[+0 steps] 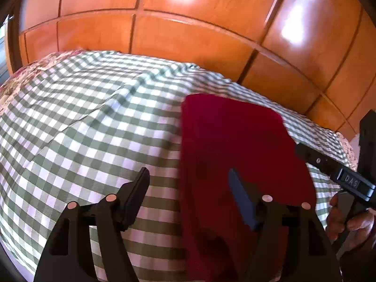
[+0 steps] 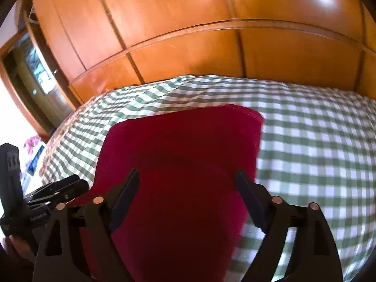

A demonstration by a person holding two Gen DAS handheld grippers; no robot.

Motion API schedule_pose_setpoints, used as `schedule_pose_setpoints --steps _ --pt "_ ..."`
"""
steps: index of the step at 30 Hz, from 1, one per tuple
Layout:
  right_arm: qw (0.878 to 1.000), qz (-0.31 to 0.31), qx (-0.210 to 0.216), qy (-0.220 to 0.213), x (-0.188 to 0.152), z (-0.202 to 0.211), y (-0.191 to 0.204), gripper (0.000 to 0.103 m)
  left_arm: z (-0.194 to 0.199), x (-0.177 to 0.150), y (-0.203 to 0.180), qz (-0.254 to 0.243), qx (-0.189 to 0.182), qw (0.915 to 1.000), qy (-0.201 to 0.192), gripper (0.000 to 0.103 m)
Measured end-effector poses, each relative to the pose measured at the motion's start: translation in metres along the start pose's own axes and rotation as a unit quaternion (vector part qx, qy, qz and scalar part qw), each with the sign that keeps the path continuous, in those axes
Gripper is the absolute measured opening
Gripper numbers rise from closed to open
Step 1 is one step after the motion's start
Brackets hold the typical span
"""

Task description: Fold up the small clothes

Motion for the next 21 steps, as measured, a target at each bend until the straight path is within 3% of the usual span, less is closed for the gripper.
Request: schedule_pose_setpoints --steps 4,10,18,21 --pt "0.999 -0.043 0.018 0.021 -0.012 -0.001 -0.019 0.089 0.002 -0.001 -0.013 -0.02 -0.009 0.9998 -0.001 0.073" --pt "0.992 -0.075 0.083 0.059 -0.024 -0.014 -0.026 0.089 -0.005 -0.004 -0.019 -0.036 -0.013 0.9992 0.012 0.073" --pt "0.983 -0.08 0.134 0.094 -0.037 -0.033 -0.021 0.089 -0.021 -0.011 -0.012 -0.029 -0.03 0.9985 0.037 0.073" --pt "0.976 -0.093 0.165 0.108 -0.041 -0.042 -0.019 0.085 -0.035 -0.02 0.0 -0.001 -0.063 0.9964 0.056 0.07"
Point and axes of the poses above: each gripper's, at about its wrist camera, not at the fingertips, and z roughly against the way its jaws point, y to its left, x to its top, the point moved 5 cm from there along -z, roughly the way its jaws point, and after that the axes turned 14 degrees about -x, right-handed, at the moved point
